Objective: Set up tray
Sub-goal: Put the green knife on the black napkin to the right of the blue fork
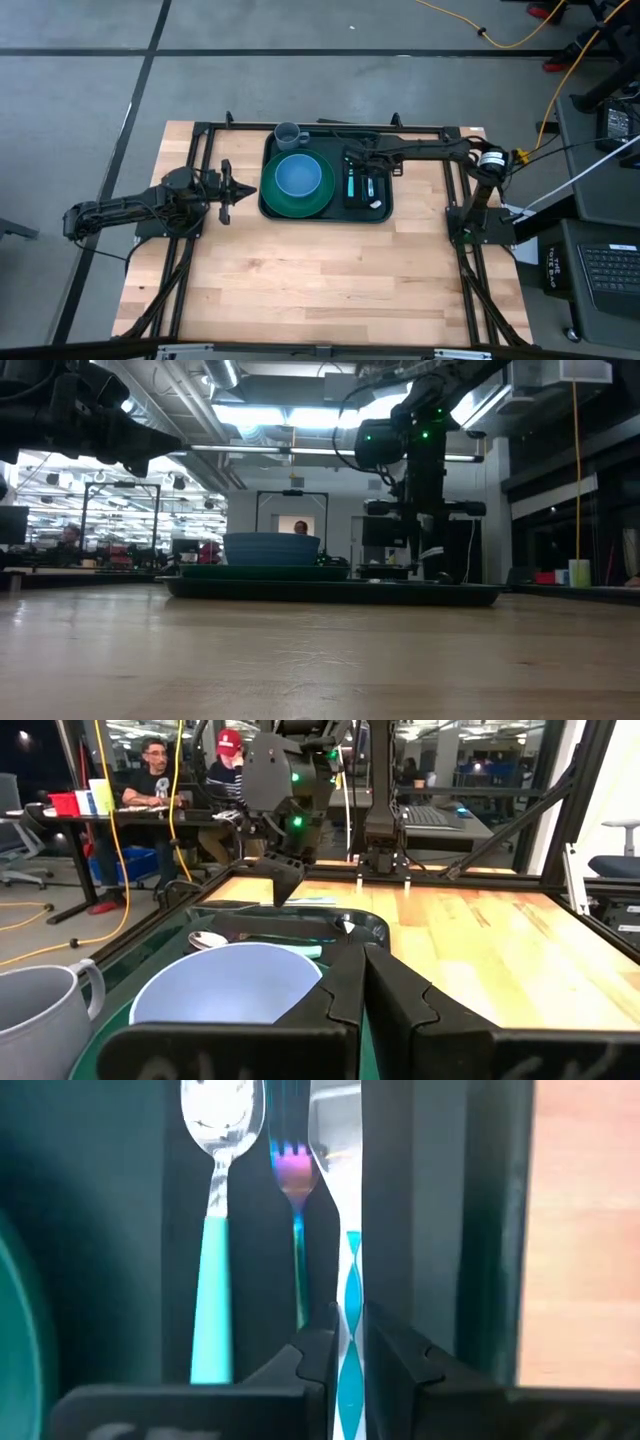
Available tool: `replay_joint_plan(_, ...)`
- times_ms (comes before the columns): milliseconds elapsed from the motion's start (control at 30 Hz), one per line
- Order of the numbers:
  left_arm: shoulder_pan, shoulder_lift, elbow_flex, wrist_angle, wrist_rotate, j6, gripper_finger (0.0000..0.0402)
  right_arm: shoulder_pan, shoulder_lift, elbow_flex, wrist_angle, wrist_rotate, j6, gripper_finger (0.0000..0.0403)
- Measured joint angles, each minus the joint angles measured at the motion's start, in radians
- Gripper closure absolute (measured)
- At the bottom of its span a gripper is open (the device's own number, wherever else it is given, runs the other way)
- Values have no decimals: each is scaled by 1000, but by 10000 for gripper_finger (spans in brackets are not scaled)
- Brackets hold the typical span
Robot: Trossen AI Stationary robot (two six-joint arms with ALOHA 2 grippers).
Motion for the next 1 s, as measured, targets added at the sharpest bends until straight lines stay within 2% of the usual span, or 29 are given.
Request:
replay_joint_plan(467, 0, 0, 0, -15, 3, -11, 396, 0, 80, 0, -12, -54, 23, 360)
replay_joint_plan(1000, 0, 0, 0, -31, 3, -11, 397, -7, 80, 0, -24, -15, 25, 359)
